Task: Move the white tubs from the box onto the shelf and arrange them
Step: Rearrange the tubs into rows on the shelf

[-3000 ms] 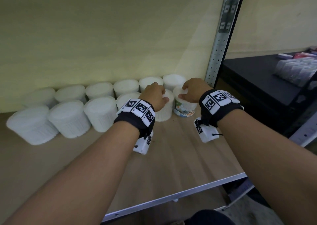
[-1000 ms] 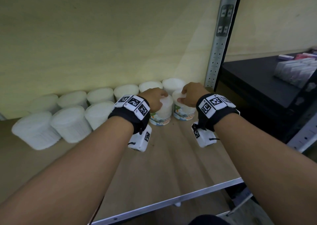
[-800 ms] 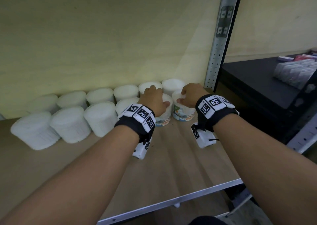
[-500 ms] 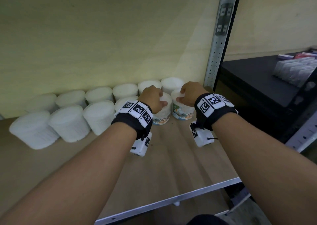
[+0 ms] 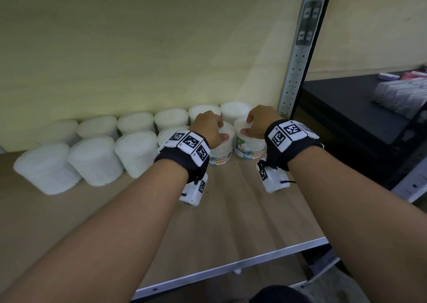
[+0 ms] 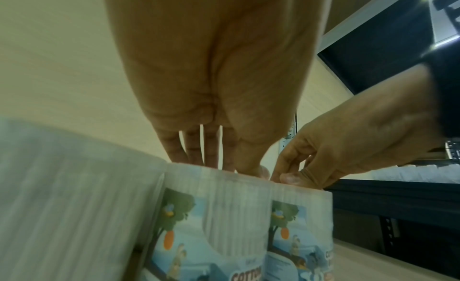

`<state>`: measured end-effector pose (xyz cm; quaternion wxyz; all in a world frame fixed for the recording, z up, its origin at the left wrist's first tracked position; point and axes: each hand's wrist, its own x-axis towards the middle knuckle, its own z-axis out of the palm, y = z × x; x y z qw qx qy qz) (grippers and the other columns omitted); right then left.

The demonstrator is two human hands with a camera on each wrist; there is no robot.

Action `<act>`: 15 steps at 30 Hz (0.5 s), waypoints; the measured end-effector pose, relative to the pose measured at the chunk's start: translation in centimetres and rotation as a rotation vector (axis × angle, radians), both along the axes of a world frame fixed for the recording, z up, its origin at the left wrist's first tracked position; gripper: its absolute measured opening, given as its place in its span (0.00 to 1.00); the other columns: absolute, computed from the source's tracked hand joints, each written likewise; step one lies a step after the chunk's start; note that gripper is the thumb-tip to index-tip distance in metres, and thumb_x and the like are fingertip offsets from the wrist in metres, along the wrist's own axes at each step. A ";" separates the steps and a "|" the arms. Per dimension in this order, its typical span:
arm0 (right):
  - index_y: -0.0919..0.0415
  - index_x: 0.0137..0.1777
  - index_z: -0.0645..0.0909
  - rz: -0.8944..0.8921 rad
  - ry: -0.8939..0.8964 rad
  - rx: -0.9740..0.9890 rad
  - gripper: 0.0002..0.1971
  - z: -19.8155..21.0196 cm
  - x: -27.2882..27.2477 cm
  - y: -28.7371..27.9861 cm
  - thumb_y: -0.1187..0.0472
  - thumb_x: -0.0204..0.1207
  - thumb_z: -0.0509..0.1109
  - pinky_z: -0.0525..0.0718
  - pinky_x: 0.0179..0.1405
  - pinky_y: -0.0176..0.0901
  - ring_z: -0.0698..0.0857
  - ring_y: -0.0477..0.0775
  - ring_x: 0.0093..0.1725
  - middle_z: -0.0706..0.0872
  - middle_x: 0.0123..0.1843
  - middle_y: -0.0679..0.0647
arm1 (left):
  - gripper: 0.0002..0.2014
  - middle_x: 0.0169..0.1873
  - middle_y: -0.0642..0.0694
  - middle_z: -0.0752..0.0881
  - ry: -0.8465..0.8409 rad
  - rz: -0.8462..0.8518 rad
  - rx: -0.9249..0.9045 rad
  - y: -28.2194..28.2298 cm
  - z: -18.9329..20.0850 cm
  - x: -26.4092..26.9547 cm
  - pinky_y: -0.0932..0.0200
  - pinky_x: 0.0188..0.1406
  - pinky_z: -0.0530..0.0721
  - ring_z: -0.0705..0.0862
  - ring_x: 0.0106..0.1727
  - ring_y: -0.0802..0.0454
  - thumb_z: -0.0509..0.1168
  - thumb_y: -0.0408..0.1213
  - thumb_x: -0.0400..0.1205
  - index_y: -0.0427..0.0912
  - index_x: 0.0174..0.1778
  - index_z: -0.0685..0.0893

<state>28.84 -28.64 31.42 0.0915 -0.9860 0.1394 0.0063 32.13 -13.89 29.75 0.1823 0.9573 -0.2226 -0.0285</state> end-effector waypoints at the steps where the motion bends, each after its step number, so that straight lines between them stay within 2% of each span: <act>1: 0.67 0.68 0.79 0.000 0.004 -0.005 0.27 0.0 -0.1 0.1 0.47 0.77 0.71 0.79 0.65 0.47 0.81 0.60 0.67 0.81 0.68 0.61 | 0.25 0.70 0.42 0.77 0.000 -0.003 0.007 0.0 0.0 -0.1 0.53 0.67 0.75 0.76 0.70 0.43 0.69 0.46 0.80 0.40 0.71 0.78; 9: 0.67 0.69 0.79 0.030 0.020 -0.017 0.27 0.4 -2.5 0.1 0.45 0.79 0.67 0.78 0.67 0.47 0.80 0.60 0.68 0.80 0.69 0.61 | 0.25 0.69 0.40 0.77 0.012 -0.025 0.022 0.2 0.2 -2.5 0.50 0.69 0.76 0.75 0.71 0.42 0.68 0.45 0.81 0.38 0.72 0.76; 15: 0.62 0.69 0.78 0.041 0.027 0.015 0.25 0.6 -6.4 0.0 0.48 0.77 0.71 0.79 0.68 0.48 0.80 0.59 0.66 0.81 0.68 0.58 | 0.23 0.68 0.40 0.76 0.030 -0.066 0.022 0.6 0.3 -6.3 0.48 0.69 0.76 0.74 0.70 0.42 0.67 0.45 0.81 0.38 0.70 0.77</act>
